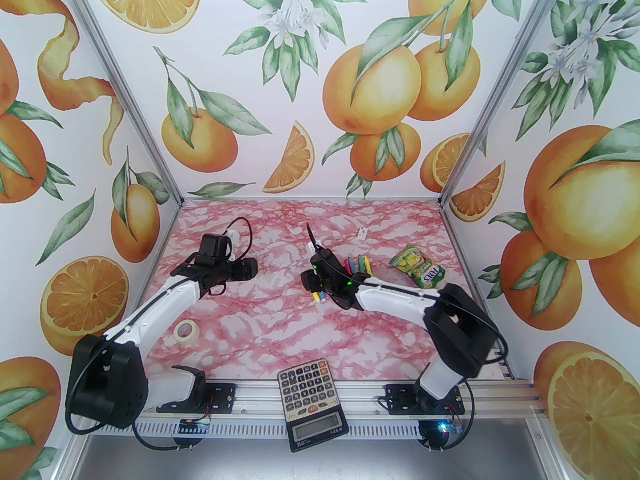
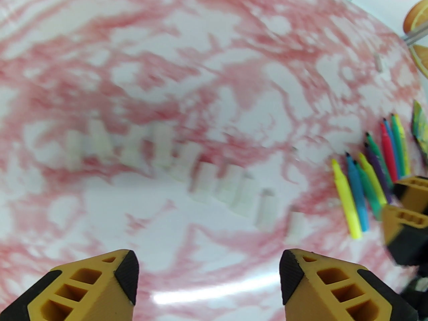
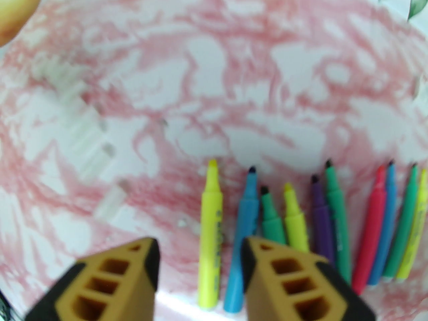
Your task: Open the pen caps
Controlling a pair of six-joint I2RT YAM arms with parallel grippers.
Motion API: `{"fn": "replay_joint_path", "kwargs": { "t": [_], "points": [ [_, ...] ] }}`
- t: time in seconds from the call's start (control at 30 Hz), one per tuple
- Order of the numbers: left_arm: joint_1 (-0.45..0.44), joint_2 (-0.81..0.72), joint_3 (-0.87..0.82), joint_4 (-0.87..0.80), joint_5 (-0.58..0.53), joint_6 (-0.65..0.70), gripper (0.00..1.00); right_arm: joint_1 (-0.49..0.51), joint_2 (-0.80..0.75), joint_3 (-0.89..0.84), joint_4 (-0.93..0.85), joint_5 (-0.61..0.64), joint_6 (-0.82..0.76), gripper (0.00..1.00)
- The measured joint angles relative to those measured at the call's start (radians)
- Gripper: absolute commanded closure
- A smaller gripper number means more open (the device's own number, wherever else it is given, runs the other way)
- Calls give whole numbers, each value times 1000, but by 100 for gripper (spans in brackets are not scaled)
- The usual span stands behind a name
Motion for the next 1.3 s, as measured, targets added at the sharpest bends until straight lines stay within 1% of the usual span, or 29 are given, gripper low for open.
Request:
{"fn": "replay_joint_path", "kwargs": {
  "t": [0.13, 0.3, 0.37, 0.53, 0.57, 0.6, 0.7, 0.87, 0.93, 1.0, 1.03, 1.1, 1.2, 1.3],
  "points": [
    [45, -18, -36, 74, -89, 57, 15, -37, -85, 0, -12, 25, -57, 37],
    [108, -17, -108, 216, -179, 138, 12, -121, -200, -36, -19, 90, -149, 6],
    [136, -16, -141, 280, -203, 157, 11, -166, -249, -74, -8, 110, -178, 0],
    [201, 30, -208, 459, -240, 195, 8, -323, -360, -182, 30, 166, -221, 0],
    [209, 43, -219, 503, -246, 201, 6, -359, -381, -208, 49, 180, -232, 0],
    [215, 55, -237, 552, -249, 207, 1, -394, -403, -238, 75, 193, -241, 0],
    [217, 80, -304, 708, -240, 227, 0, -489, -455, -326, 143, 221, -257, 0],
    [217, 123, -359, 867, -218, 245, 0, -587, -470, -402, 218, 250, -257, 0],
    [217, 145, -367, 929, -208, 249, 0, -605, -470, -423, 267, 248, -255, 0],
    [217, 200, -369, 1044, -169, 257, 0, -637, -430, -514, 493, 212, -253, 0],
    [217, 229, -372, 1090, -150, 262, 0, -654, -394, -548, 560, 198, -250, 0],
    [217, 261, -393, 1144, -117, 274, 0, -673, -298, -602, 653, 176, -248, 0],
    [214, 278, -418, 1200, -86, 285, 0, -674, -197, -653, 783, 141, -246, 0],
    [205, 325, -418, 1286, -67, 304, 0, -675, -116, -666, 909, 105, -252, 0]
  ]
}}
